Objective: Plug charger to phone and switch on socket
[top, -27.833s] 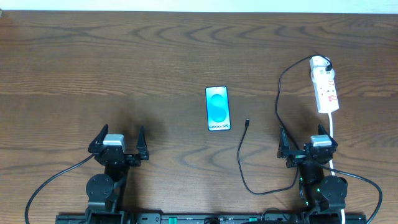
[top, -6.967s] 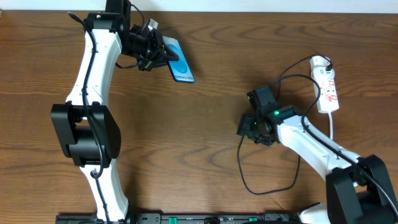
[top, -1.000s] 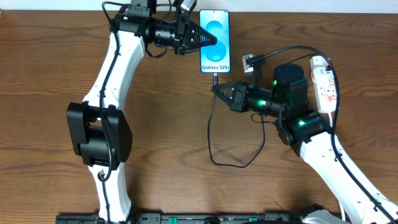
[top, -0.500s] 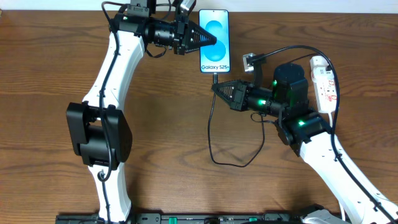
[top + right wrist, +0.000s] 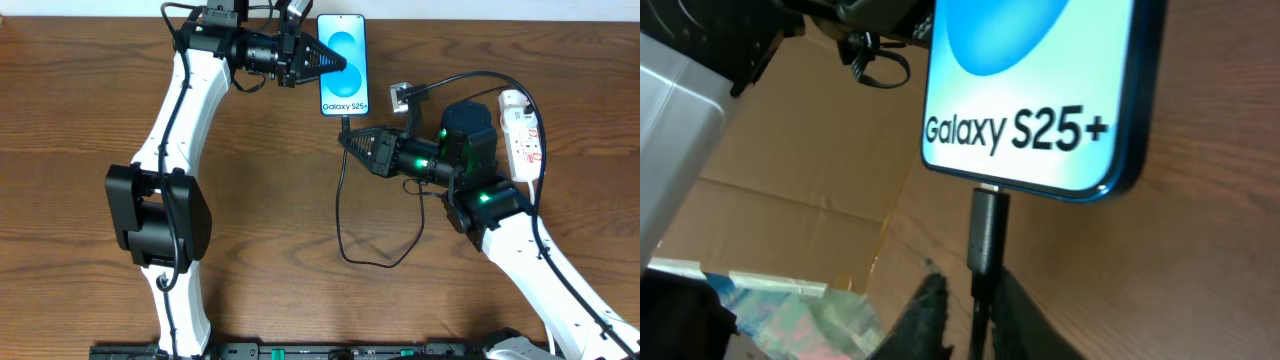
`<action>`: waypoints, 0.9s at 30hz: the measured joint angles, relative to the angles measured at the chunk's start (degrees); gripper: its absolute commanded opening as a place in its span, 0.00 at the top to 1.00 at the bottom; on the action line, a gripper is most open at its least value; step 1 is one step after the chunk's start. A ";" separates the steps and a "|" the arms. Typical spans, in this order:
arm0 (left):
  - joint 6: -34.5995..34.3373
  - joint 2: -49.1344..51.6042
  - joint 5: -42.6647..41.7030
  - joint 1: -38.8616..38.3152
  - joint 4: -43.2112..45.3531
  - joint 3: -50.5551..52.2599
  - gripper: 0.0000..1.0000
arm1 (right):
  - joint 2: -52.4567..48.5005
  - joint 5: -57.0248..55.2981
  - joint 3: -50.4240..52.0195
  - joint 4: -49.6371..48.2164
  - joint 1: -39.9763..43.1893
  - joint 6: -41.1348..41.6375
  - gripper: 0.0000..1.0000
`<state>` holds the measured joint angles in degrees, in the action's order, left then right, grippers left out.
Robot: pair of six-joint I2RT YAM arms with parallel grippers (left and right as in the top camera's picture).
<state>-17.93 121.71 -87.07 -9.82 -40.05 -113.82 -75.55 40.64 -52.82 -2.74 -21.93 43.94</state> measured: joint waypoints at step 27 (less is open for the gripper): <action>11.26 0.00 35.23 -6.21 -18.58 10.91 0.93 | 0.04 -4.50 -0.17 28.68 11.69 -9.66 0.01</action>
<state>-6.68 121.71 -51.83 -16.03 -58.63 -102.91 -75.50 36.14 -52.99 25.93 -10.24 34.28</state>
